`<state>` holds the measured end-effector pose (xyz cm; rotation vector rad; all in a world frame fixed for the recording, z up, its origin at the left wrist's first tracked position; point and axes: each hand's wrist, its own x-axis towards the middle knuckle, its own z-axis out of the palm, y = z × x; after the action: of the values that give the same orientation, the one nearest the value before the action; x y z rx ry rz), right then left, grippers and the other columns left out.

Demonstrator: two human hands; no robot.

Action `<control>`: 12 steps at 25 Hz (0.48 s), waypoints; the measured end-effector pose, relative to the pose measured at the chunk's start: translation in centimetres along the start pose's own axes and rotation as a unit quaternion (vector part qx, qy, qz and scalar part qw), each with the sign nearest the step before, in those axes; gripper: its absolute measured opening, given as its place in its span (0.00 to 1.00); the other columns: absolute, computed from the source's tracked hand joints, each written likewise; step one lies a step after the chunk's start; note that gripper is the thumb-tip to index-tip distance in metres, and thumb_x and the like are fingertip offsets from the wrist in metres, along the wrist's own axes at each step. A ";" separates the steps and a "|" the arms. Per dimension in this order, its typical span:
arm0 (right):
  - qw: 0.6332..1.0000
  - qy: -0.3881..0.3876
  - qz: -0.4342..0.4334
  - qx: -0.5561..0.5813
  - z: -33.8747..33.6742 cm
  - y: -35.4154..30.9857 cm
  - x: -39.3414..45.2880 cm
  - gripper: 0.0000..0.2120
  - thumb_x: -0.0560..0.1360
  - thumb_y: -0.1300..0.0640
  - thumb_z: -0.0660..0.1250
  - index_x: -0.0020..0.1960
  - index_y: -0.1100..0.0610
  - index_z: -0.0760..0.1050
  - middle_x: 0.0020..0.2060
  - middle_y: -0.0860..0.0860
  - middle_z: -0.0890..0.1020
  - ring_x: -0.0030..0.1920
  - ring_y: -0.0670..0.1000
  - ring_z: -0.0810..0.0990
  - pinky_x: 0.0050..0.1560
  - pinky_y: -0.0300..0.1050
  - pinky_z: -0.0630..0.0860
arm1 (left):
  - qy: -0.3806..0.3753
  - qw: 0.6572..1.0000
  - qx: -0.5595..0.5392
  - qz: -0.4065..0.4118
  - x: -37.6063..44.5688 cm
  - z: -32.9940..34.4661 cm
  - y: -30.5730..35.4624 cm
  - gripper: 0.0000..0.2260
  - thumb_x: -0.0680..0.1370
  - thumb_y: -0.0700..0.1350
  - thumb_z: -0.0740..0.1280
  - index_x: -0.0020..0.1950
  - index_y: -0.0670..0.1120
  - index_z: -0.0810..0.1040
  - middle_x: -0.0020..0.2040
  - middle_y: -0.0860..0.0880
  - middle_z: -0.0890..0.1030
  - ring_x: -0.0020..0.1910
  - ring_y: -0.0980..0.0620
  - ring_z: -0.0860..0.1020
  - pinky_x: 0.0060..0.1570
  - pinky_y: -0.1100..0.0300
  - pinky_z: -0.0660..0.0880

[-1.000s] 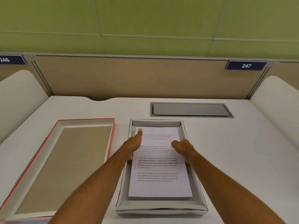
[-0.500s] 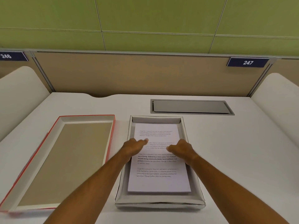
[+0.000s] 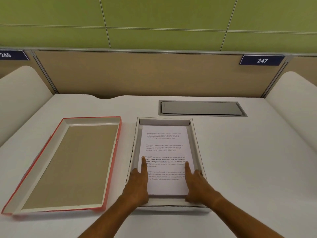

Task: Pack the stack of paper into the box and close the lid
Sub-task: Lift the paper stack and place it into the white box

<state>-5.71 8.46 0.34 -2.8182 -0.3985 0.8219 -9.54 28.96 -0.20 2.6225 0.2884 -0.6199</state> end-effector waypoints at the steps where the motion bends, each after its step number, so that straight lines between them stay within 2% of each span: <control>1: 1.000 0.021 -0.002 -0.012 0.2 0.0 -0.1 0.51 0.75 0.56 0.71 0.79 0.58 0.33 0.72 0.65 0.61 0.69 0.60 0.70 0.67 0.50 0.72 | 0.013 1.000 0.010 0.000 -0.1 0.1 0.0 0.53 0.74 0.42 0.72 0.75 0.55 0.27 0.81 0.43 0.47 0.79 0.41 0.54 0.72 0.50 0.63; 5: 0.999 0.045 0.000 -0.021 0.4 0.3 -0.2 0.48 0.75 0.57 0.70 0.79 0.60 0.37 0.71 0.62 0.65 0.67 0.57 0.72 0.66 0.48 0.74 | 0.030 0.999 0.018 -0.006 0.1 0.6 -0.1 0.53 0.74 0.41 0.72 0.76 0.55 0.29 0.81 0.42 0.48 0.79 0.42 0.55 0.72 0.50 0.63; 12: 0.999 0.053 0.000 -0.002 0.5 0.3 -0.2 0.47 0.76 0.57 0.69 0.79 0.60 0.37 0.72 0.61 0.63 0.68 0.57 0.71 0.68 0.49 0.72 | 0.045 0.999 0.008 -0.011 0.3 0.8 -0.1 0.50 0.74 0.41 0.71 0.77 0.53 0.32 0.81 0.43 0.48 0.79 0.42 0.54 0.73 0.50 0.62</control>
<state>-6.08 8.12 -0.07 -2.8489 -0.3844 0.6695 -9.65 28.76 -1.00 2.6707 0.3402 -0.5151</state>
